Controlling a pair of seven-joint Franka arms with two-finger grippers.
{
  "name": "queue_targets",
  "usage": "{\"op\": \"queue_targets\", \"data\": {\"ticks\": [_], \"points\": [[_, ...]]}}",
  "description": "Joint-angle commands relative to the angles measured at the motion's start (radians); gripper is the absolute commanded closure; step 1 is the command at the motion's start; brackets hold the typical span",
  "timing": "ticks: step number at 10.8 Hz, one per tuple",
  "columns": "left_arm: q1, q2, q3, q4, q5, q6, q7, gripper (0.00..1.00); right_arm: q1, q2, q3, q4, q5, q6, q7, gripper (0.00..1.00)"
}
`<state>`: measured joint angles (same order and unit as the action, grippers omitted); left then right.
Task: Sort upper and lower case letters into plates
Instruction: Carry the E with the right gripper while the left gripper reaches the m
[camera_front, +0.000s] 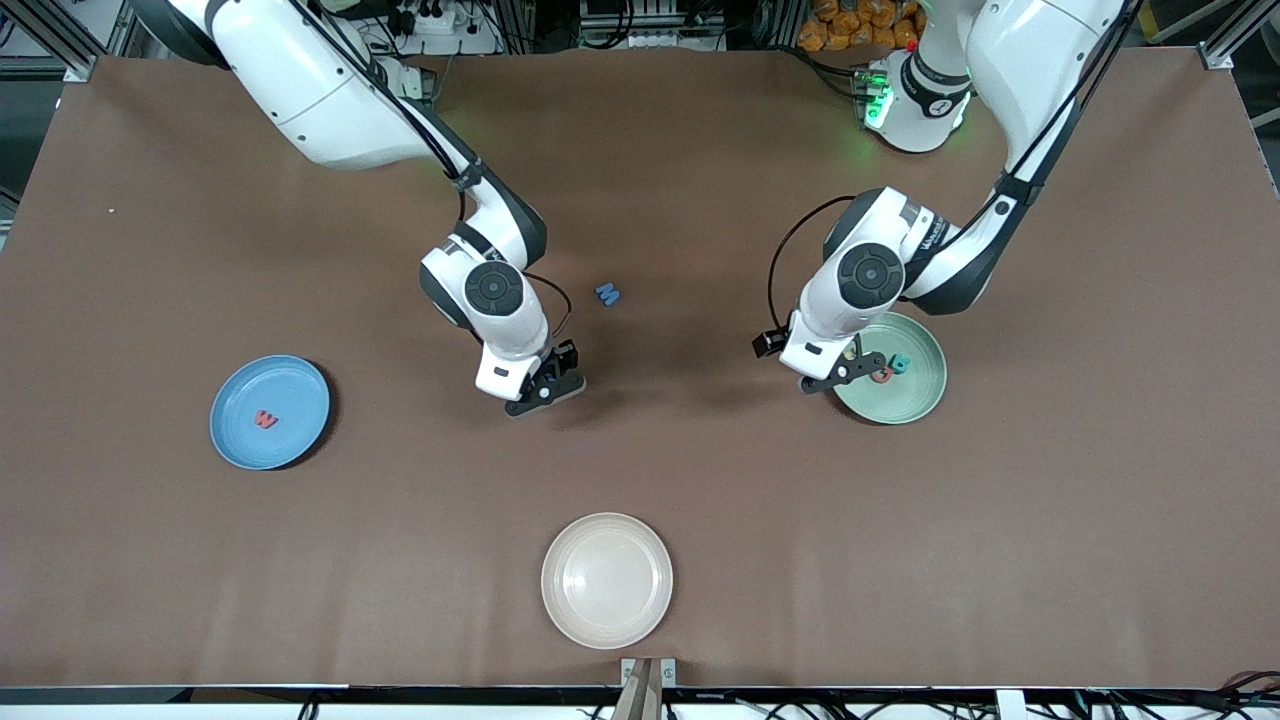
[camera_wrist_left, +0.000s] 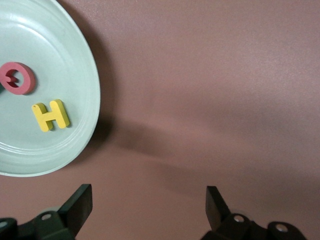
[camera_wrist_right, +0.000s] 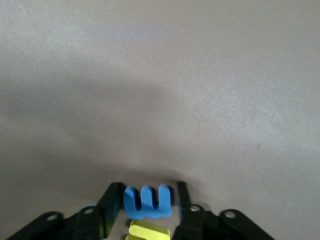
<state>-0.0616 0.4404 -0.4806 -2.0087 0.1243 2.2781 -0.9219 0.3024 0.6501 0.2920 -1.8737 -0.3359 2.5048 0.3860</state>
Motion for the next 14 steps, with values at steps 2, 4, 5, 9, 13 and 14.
{"op": "queue_targets", "data": {"ticks": [2, 4, 5, 9, 13, 14], "points": [[-0.006, 0.008, -0.001, 0.015, -0.011, 0.001, -0.020, 0.00, -0.019, -0.049, 0.002, -0.065, -0.023, 0.005, 0.027, 1.00], [-0.006, 0.009, -0.001, 0.024, -0.011, 0.001, -0.052, 0.00, -0.032, -0.084, 0.002, -0.062, -0.023, -0.003, 0.030, 1.00], [-0.026, 0.024, -0.007, 0.046, -0.009, 0.001, -0.121, 0.00, -0.048, -0.105, 0.002, -0.058, -0.023, -0.004, 0.031, 1.00], [-0.205, 0.089, -0.012, 0.168, 0.006, 0.020, -0.462, 0.00, -0.173, -0.188, -0.014, -0.045, -0.025, -0.114, 0.024, 1.00], [-0.343, 0.176, -0.003, 0.277, 0.038, 0.029, -0.586, 0.00, -0.252, -0.213, -0.135, -0.045, -0.028, -0.158, 0.014, 1.00], [-0.380, 0.193, -0.001, 0.278, 0.081, 0.040, -0.630, 0.00, -0.270, -0.208, -0.152, -0.044, -0.028, -0.158, 0.010, 1.00]]}}
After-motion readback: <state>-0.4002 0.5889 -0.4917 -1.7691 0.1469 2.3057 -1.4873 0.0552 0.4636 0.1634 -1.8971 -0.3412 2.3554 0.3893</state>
